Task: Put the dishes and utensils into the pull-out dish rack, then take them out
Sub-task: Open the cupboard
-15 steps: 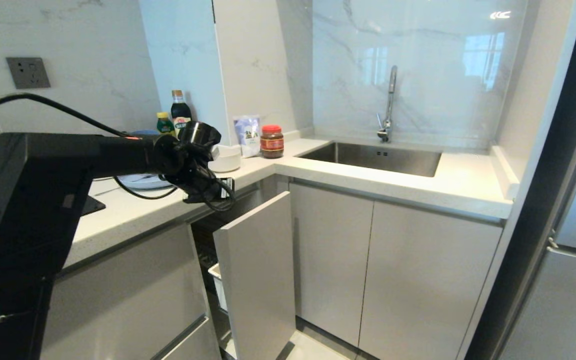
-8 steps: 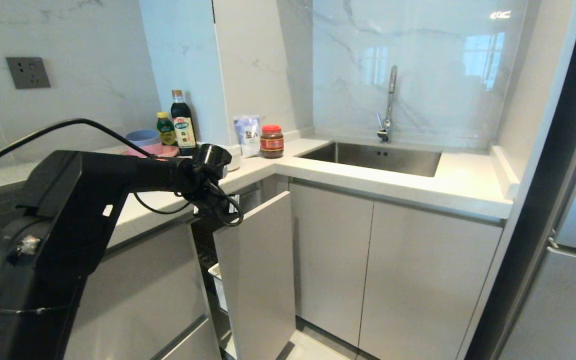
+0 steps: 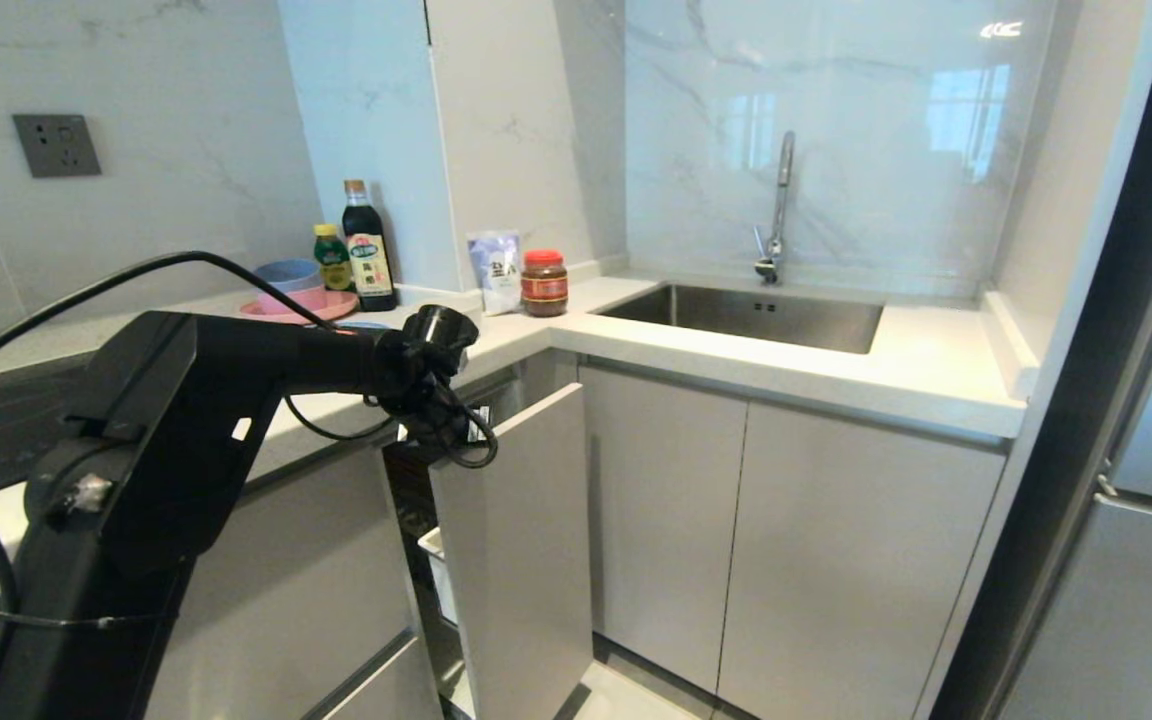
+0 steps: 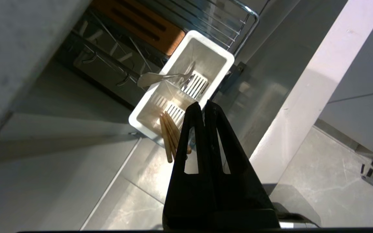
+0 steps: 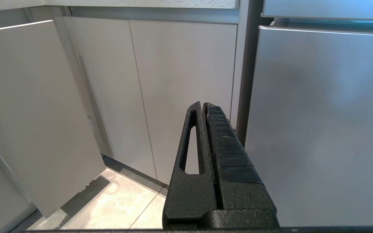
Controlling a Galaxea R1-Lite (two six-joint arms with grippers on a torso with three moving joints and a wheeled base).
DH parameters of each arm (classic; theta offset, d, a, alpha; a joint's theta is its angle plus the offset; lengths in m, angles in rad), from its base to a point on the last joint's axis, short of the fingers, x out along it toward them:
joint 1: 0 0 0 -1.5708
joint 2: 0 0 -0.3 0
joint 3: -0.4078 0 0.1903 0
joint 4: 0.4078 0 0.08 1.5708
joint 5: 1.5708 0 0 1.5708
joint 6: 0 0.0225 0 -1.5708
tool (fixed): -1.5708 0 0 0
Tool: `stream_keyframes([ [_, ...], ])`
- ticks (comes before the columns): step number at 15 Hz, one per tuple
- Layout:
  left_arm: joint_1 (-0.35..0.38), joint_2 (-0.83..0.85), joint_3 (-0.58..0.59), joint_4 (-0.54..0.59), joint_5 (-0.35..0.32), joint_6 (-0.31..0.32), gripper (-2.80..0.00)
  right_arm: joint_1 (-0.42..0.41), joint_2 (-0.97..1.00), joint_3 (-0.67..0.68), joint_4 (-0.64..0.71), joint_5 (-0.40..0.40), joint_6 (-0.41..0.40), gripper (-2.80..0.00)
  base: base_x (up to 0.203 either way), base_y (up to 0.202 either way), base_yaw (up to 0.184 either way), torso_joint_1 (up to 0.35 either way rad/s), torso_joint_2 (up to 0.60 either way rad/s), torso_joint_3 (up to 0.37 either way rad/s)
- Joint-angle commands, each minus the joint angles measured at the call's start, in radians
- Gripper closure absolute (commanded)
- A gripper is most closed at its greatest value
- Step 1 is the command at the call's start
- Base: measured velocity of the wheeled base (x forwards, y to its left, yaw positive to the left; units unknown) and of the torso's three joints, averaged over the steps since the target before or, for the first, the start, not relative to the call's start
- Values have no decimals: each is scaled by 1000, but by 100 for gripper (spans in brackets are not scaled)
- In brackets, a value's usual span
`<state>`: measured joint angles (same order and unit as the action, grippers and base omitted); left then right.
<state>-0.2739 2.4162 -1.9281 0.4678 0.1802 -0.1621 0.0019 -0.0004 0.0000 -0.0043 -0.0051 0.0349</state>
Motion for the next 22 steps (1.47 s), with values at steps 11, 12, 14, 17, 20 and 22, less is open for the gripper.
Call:
stream_keyframes([
  [11, -176, -83, 16, 143, -116, -125, 0, 0, -4, 2, 0, 1, 0, 0, 0, 0, 0, 0, 0, 0],
  [12, -186, -95, 20, 143, -127, -143, 0, 0, -4, 2, 0, 0, 0, 0, 0, 0, 0, 0, 0, 0],
  [14, -205, -112, 29, 143, -169, -172, 0, 1, -3, 2, 0, 0, 0, 0, 0, 0, 0, 0, 0, 0],
  [17, -227, -124, 51, 142, -224, -180, 0, 0, -3, 2, 0, 0, 0, 0, 0, 0, 0, 0, 0, 0],
  [20, -253, -132, 79, 142, -292, -180, 0, 1, -4, 2, 0, 1, 0, 0, 0, 0, 0, 0, 0, 0],
  [22, -275, -134, 93, 141, -304, -180, 0, 0, -3, 2, 0, 0, 0, 0, 0, 0, 0, 0, 0, 0],
])
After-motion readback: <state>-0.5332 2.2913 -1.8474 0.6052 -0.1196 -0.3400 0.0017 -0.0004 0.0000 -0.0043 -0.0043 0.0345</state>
